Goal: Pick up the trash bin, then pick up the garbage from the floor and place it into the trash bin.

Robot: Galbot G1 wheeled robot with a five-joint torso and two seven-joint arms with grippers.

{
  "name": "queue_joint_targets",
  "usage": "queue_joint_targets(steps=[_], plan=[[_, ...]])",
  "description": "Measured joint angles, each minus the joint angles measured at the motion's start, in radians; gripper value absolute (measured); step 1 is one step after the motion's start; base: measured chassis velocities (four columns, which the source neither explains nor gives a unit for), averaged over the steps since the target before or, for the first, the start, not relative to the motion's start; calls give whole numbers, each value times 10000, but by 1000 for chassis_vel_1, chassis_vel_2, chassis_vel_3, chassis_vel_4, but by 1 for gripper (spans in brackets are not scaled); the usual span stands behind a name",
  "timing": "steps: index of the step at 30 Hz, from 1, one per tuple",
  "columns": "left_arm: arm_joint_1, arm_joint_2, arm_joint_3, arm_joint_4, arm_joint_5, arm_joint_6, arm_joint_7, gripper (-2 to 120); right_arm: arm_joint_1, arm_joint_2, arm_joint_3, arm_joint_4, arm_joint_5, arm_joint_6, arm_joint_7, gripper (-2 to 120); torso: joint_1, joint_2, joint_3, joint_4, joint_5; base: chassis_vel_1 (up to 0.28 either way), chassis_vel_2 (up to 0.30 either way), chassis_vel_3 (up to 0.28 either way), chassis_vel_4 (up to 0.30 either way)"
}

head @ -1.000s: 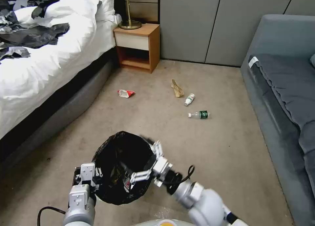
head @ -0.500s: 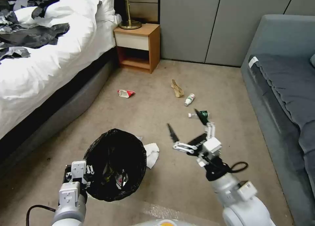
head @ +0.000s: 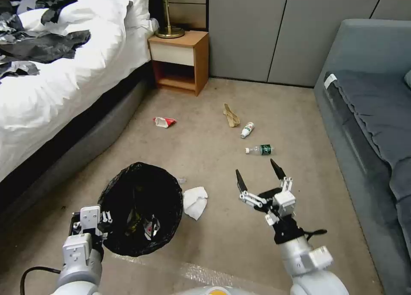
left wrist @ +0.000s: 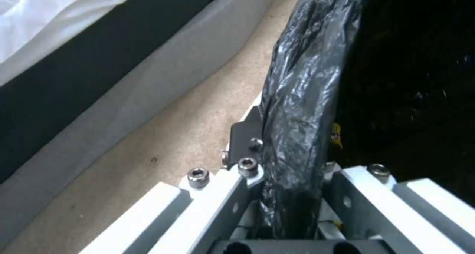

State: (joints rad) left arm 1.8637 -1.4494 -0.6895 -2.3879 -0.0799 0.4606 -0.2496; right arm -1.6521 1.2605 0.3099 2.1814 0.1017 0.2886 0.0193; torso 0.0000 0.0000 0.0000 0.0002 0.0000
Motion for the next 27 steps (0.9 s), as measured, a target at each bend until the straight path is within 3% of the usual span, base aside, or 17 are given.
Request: queue_joint_targets(steps=[6, 7, 8, 10, 11, 12, 15, 16, 20, 23, 24, 27], plan=[[-122, -110, -99, -51, 9, 55, -24, 1, 1151, -559, -355, -295, 1145, -1368, 267, 100, 0, 0, 0, -2, 1, 0, 0, 0, 0], [-200, -194, -95, -83, 31, 86, -51, 1, 1831, -1212, -728, -629, 2128, -2304, 446, 100, 0, 0, 0, -2, 3, 0, 0, 0, 0], [-200, -194, -95, -83, 31, 86, -51, 1, 1831, -1212, -728, -629, 2128, -2304, 446, 100, 0, 0, 0, -2, 3, 0, 0, 0, 0], [-302, -291, -86, -115, 59, 119, -80, 1, 3248, -2591, -1753, -1691, 2978, -3594, 287, 100, 0, 0, 1, -4, 0, 0, 0, 0, 0], [-340, -297, -108, -115, 52, 137, -82, 1, 3909, -2856, -2254, -2210, 3030, -3848, 146, 100, 0, 0, 1, -4, 3, 0, 0, 0, 0], [-340, -297, -108, -115, 52, 137, -82, 1, 3909, -2856, -2254, -2210, 3030, -3848, 146, 100, 0, 0, 1, -4, 3, 0, 0, 0, 0], [-470, -294, -138, -53, 43, 264, -114, 1, 5933, -3107, -4034, -3990, 2881, -4021, -222, 100, 0, 0, 1, 2, 1, 0, 0, 0, 0], [-470, -294, -138, -53, 43, 264, -114, 1, 5933, -3107, -4034, -3990, 2881, -4021, -222, 100, 0, 0, 1, 2, 1, 0, 0, 0, 0], [-678, -348, 112, -8, 172, 475, -165, 1, 7983, -2956, -6467, -6633, 2089, -3642, -935, 100, 1, -1, 2, -5, 3, 0, 0, 0, 0], [-711, -395, 195, 19, 228, 508, -165, 1, 8566, -2837, -7032, -7250, 1765, -3478, -1235, 100, 1, -1, 2, -3, 3, 0, 0, 0, 0], [-737, -435, 258, 76, 293, 522, -166, 1, 9360, -2633, -7838, -8052, 1294, -3153, -1715, 100, 0, 0, 1, -1, -3, 0, 0, 0, 0], [-741, -443, 282, 128, 321, 524, -165, 1, 9959, -2378, -8520, -8801, 884, -2707, -2109, 100, 1, -1, 2, 1, -1, 0, 0, 0, 0]])
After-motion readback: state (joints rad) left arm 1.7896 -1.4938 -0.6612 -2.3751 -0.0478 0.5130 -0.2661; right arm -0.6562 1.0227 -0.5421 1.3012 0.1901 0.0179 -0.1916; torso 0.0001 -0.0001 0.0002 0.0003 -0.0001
